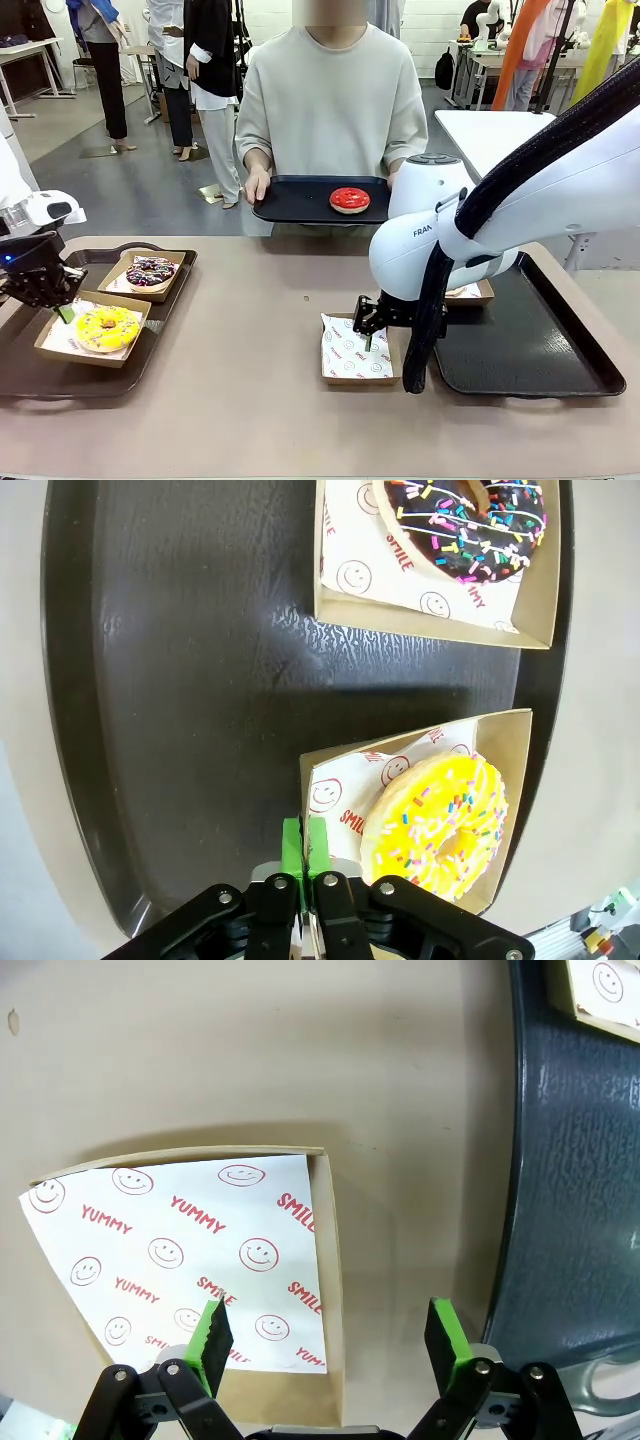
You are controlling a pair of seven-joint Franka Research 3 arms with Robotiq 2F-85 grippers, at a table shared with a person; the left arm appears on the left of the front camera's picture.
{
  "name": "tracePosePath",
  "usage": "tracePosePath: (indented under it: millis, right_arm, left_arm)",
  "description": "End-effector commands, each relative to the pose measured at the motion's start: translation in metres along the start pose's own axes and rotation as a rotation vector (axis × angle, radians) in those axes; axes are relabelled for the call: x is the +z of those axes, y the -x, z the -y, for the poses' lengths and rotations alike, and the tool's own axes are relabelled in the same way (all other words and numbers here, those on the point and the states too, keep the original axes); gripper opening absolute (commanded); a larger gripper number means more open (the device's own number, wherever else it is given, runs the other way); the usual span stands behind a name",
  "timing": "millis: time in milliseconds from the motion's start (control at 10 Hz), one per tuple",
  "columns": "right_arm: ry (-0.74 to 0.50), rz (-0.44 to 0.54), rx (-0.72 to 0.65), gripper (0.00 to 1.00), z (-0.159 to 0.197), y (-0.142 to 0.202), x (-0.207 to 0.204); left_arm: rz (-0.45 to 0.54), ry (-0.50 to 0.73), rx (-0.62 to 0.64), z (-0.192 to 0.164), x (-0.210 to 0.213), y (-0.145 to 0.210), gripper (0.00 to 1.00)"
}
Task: Individually package the donuts and arrange them on the tray.
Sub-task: Place the picked Paper togo box on the Handle tray while simultaneously picking up another Paper togo box from the table with the other hand.
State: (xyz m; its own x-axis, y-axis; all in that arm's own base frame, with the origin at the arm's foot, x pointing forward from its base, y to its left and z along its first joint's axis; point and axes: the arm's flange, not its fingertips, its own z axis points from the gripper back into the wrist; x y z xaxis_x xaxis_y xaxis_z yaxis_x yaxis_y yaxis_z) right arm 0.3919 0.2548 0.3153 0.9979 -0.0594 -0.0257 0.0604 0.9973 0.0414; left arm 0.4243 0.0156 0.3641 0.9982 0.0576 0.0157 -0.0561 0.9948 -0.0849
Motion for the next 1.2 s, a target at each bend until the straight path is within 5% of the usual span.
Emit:
tracePosePath:
  millis: [0,1100]
  right_arm:
    - [-0.033,0.01,0.01,1.0,0.005,0.004,-0.001]
    - [-0.052,-0.014,0.01,1.0,0.004,0.0,-0.002]
  left_arm:
    - [0.021,-0.046,0.014,0.003,-0.008,0.003,0.01]
    - [0.041,-0.093,-0.025,0.016,-0.022,0.004,0.01]
